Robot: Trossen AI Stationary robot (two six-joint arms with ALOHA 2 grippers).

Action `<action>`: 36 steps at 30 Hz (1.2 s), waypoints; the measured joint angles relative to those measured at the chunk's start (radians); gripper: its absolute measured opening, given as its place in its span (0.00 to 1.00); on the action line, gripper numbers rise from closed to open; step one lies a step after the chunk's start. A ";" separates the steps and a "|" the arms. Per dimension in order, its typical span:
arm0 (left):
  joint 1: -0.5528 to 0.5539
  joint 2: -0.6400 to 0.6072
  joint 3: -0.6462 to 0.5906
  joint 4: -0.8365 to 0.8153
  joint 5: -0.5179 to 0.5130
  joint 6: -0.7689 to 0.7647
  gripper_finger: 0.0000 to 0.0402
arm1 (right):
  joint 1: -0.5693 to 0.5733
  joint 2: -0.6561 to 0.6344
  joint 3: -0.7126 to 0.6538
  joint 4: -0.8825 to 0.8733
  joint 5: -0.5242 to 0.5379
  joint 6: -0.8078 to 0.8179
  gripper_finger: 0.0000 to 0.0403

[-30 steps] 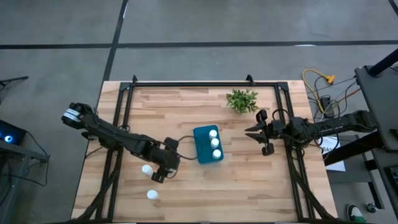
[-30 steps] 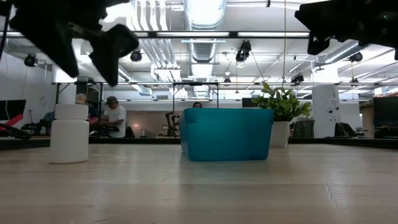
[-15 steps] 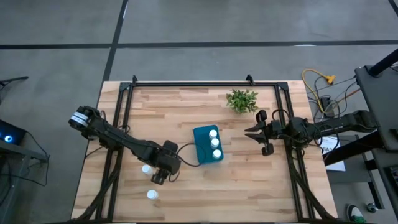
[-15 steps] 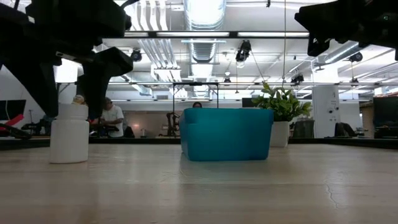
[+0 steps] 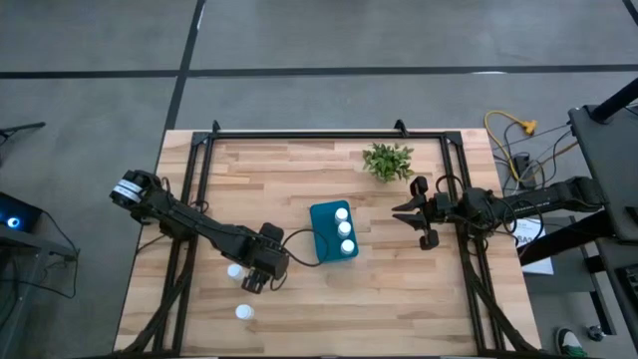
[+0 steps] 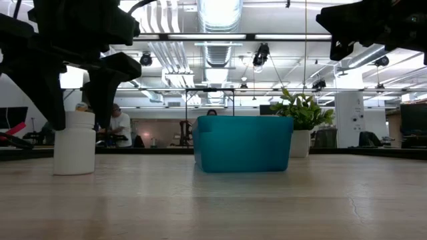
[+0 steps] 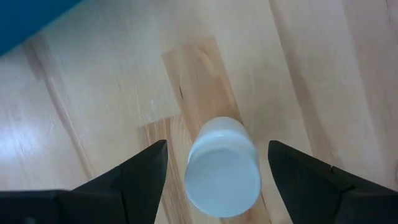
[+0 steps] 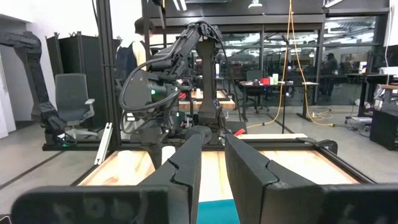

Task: Pick and place pill bottles into a basket
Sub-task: Put the white pill bottle into the blue bin

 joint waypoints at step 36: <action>0.011 -0.007 0.067 -0.028 -0.002 0.066 0.36 | 0.000 0.000 0.000 -0.013 0.001 -0.003 0.16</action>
